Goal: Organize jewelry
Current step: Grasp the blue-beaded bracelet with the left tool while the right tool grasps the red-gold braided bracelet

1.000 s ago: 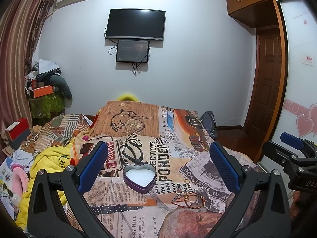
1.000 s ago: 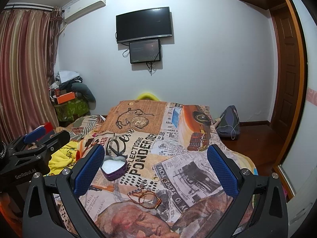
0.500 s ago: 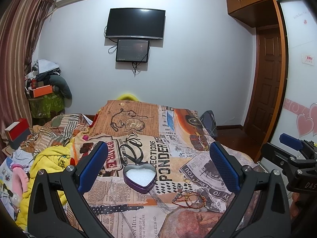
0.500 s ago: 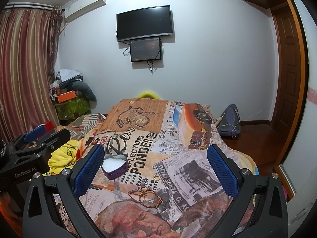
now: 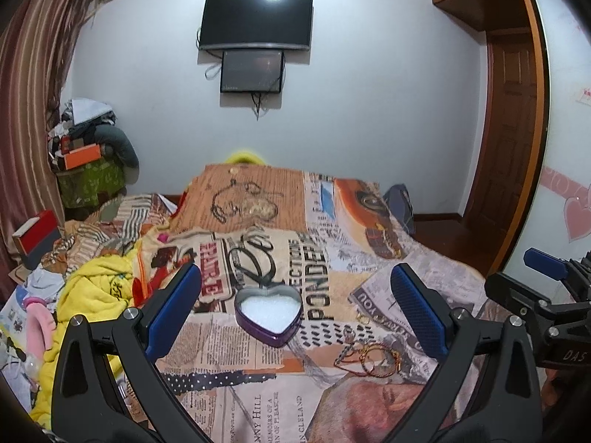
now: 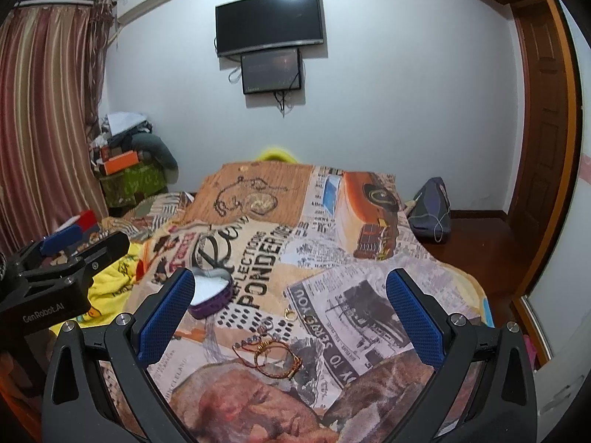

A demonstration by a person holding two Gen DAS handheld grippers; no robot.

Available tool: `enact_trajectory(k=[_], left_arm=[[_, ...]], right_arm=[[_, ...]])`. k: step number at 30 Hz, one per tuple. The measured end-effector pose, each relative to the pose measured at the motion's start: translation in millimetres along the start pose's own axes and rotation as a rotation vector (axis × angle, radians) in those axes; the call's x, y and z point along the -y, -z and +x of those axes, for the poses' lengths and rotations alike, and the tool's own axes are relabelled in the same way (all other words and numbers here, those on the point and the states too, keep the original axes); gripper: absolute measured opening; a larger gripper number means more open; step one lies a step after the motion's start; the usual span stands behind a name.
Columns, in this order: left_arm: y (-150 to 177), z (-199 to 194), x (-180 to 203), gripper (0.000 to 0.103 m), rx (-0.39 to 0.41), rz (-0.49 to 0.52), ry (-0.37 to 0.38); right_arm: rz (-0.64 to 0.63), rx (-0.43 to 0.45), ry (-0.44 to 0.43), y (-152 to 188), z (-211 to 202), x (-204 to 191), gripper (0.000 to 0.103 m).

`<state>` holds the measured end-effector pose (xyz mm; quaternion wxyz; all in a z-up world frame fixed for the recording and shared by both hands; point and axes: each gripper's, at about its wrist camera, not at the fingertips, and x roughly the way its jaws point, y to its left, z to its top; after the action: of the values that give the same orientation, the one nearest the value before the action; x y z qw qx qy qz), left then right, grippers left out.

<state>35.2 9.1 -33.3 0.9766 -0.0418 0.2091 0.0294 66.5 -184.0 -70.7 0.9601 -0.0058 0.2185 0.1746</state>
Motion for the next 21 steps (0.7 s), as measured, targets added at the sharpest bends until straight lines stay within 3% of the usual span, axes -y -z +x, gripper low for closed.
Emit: enact_trajectory(k=[11, 17, 21], left_arm=[[39, 64, -6, 0.102, -0.188, 0.005, -0.010], [68, 94, -6, 0.091, -0.320, 0.013, 0.029], [85, 111, -6, 0.078, -0.404, -0.002, 0.066]], right_arm=[[0.004, -0.199, -0.010, 37, 56, 21, 0.101], [0.032, -0.335, -0.058, 63, 82, 35, 0.087], [0.053, -0.402, -0.101, 77, 94, 37, 0.074]])
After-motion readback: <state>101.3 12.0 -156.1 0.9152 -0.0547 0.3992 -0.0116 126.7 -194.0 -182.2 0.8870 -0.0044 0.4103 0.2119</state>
